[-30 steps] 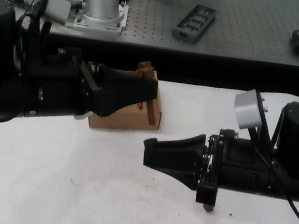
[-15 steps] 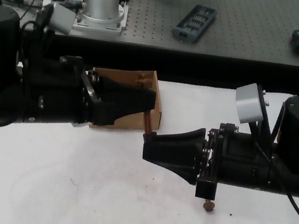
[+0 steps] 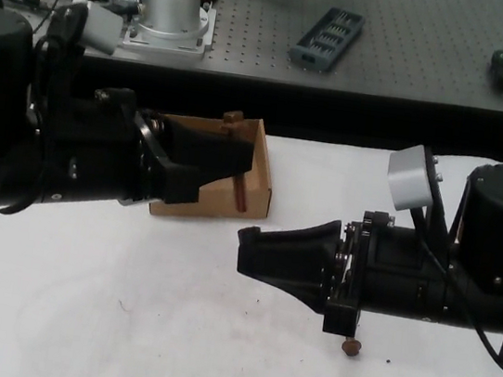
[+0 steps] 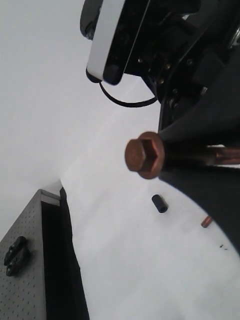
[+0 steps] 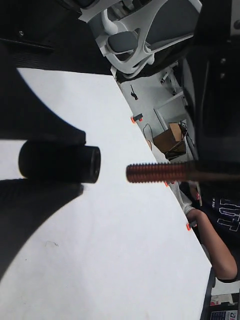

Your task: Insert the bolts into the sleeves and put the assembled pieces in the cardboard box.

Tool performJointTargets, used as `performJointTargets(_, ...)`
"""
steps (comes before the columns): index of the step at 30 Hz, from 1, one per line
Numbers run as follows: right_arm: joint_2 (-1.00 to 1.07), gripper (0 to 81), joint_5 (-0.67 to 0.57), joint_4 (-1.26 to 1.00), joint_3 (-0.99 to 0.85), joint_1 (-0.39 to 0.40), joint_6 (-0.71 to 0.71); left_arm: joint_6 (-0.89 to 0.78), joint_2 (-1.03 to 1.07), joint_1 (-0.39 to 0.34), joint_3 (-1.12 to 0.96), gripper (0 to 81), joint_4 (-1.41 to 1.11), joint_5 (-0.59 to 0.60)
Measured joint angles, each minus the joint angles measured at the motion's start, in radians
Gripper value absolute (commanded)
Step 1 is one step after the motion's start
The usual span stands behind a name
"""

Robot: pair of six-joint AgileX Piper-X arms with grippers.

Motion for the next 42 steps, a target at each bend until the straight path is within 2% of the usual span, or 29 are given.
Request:
performJointTargets(18, 0.0, 2.9, -0.002, 0.002, -0.031, 0.0, 0.0, 0.002, 0.0, 0.0, 0.0, 0.6, -0.018, -0.008)
performJointTargets(35, 0.0, 2.9, -0.007, 0.002, -0.032, 0.0, -0.003, -0.048, 0.0, 0.0, 0.0, 0.6, -0.017, 0.047)
performJointTargets(42, 0.0, 2.9, -0.007, -0.002, -0.032, 0.005, 0.004, 0.021, 0.0, 0.0, 0.0, 0.6, 0.045, 0.07)
